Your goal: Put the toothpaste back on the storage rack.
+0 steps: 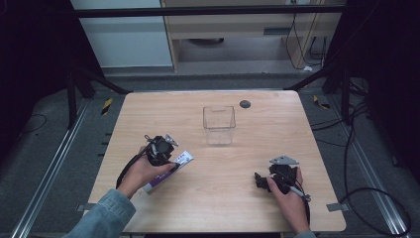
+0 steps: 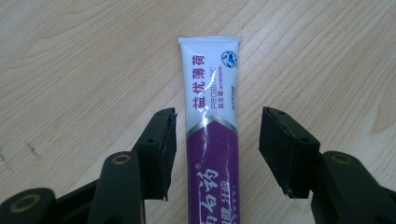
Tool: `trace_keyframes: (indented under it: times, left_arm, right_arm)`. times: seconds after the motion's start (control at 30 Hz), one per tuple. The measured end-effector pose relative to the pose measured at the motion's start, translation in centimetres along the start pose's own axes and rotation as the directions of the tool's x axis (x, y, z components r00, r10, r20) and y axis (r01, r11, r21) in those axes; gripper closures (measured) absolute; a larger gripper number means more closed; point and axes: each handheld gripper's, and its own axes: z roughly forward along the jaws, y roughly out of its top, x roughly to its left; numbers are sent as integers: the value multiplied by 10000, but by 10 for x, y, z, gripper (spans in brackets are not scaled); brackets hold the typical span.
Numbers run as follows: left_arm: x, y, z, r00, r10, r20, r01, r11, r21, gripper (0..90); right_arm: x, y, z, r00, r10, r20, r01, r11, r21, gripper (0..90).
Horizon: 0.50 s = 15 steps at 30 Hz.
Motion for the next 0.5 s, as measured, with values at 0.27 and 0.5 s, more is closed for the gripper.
trace_keyframes:
  times: [0.27, 0.5]
  left_arm:
    - [3, -3, 14, 9999, -116, -85, 119, 9992, 383, 438]
    - [6, -4, 23, 9996, -263, -51, 266, 9981, 551, 449]
  right_arm:
    - [0, 0, 0, 10000, -13, 3, 13, 10000, -2, 3]
    - [0, 0, 0, 10000, 5, -5, -5, 10000, -8, 3]
